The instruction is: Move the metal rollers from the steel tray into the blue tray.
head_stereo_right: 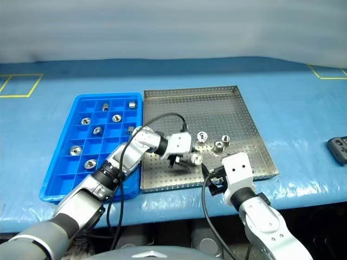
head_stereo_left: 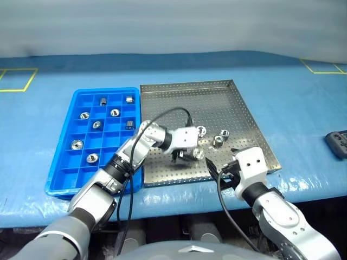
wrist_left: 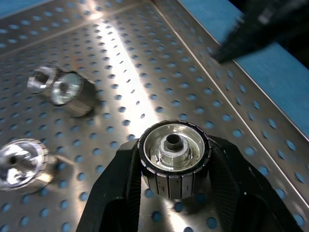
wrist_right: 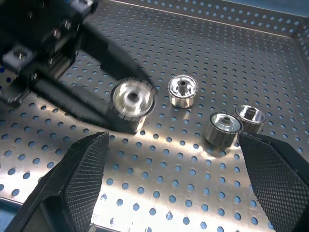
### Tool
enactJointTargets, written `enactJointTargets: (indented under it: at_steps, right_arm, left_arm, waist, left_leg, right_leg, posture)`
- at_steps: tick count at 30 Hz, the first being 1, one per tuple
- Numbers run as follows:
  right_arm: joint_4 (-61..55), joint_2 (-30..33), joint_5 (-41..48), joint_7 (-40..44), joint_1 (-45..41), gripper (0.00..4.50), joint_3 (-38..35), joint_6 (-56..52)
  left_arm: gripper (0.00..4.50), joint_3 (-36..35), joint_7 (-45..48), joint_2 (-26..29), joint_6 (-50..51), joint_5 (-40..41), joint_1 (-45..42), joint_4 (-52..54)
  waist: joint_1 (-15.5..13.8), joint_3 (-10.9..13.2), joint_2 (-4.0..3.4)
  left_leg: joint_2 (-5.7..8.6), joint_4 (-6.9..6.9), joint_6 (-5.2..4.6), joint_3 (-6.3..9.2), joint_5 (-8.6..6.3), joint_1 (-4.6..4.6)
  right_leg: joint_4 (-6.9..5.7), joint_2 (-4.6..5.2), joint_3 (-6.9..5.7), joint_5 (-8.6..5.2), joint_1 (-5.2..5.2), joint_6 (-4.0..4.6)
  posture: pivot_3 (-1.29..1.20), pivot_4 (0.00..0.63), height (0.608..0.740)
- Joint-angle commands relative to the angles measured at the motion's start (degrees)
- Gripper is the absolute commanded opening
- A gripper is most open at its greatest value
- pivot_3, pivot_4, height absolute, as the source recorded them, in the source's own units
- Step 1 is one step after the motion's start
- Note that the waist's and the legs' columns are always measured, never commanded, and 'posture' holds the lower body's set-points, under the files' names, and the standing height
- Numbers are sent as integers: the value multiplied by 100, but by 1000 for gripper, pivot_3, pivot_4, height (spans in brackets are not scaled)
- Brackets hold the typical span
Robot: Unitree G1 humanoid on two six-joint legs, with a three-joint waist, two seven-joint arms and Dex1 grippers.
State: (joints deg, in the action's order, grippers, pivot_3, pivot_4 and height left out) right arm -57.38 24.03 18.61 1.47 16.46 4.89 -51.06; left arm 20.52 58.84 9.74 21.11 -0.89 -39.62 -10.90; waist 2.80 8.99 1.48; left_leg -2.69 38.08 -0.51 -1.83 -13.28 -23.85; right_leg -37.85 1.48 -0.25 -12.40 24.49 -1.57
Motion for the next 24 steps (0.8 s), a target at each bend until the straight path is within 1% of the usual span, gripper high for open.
enactJointTargets:
  at_steps: [1, 3, 5, 8, 12, 13, 16, 21, 24]
  right_arm:
    - [21, 178, 25, 311, -361, 4500, 58, -112]
    - [155, 296, 55, 541, -645, 4500, 117, -131]
    - [351, 403, 62, 791, -997, 4500, 228, -121]
    - [709, 487, -3, 1105, -1549, 4500, 478, -29]
    - [1118, 515, -62, 1501, -2125, 4500, 797, 155]
    - [1249, 509, -65, 1642, -2301, 4500, 902, 236]
    - [1694, 443, -45, 2170, -2888, 4500, 1286, 557]
    - [2296, 265, -121, 2738, -3492, 4500, 1782, 939]
    - [2572, 153, -186, 3010, -3697, 4500, 2022, 1121]
  left_arm:
    - [1687, -1008, -1053, -187, 1151, 488, 100, 1059]
    - [1687, -1435, -1652, -186, 1558, 481, 302, 1610]
    - [1687, -1772, -2322, -129, 1749, 307, 572, 2042]
    - [1687, -2112, -2931, -16, 1972, 243, 1045, 2694]
    - [1687, -2334, -3307, 212, 2301, 304, 1605, 3494]
    - [1687, -2408, -3420, 281, 2417, 272, 1764, 3735]
    - [1687, -2783, -3804, 390, 2820, 216, 2333, 4523]
    - [1687, -3077, -4152, 480, 3343, 204, 3085, 5387]
    - [1687, -3201, -4328, 458, 3619, 218, 3453, 5786]
  waist:
    - [-25, 0, 0]
    - [-55, 0, 0]
    - [-88, 0, 0]
    - [-194, 1, 0]
    - [-428, 4, 6]
    - [-483, 5, 7]
    - [-618, 6, 9]
    - [-901, 7, 14]
    - [-1094, 8, 13]
  left_leg:
    - [0, 0, -2, -2, -1, 2]
    - [0, -1, -2, -3, -1, 3]
    - [-1, -6, -2, -1, -1, 8]
    - [-3, -10, -2, 2, -1, 17]
    - [-1, -12, -1, 4, -1, 10]
    - [0, -12, -1, 6, -1, 7]
    - [4, -12, -2, 6, -1, 3]
    - [1, -10, -2, 20, -1, 4]
    - [1, -10, -2, 26, -1, 3]
  right_leg:
    - [1, -1, 3, 13, -1, -23]
    - [0, -1, 4, 16, 0, -27]
    - [0, -5, 5, 16, -3, -27]
    - [-4, -10, 4, 17, -7, -27]
    - [1, -7, 0, 17, -4, -26]
    - [3, -6, -1, 17, -4, -26]
    - [10, 0, -3, 18, -4, -27]
    - [7, -1, -23, 15, -9, -21]
    - [7, -1, -29, 13, -10, -18]
  posture:
    - [10, 150, 740]
    - [54, 150, 740]
    - [74, 150, 740]
    - [145, 150, 740]
    - [199, 150, 740]
    - [272, 150, 740]
    - [327, 150, 740]
    - [438, 150, 740]
    - [482, 150, 740]
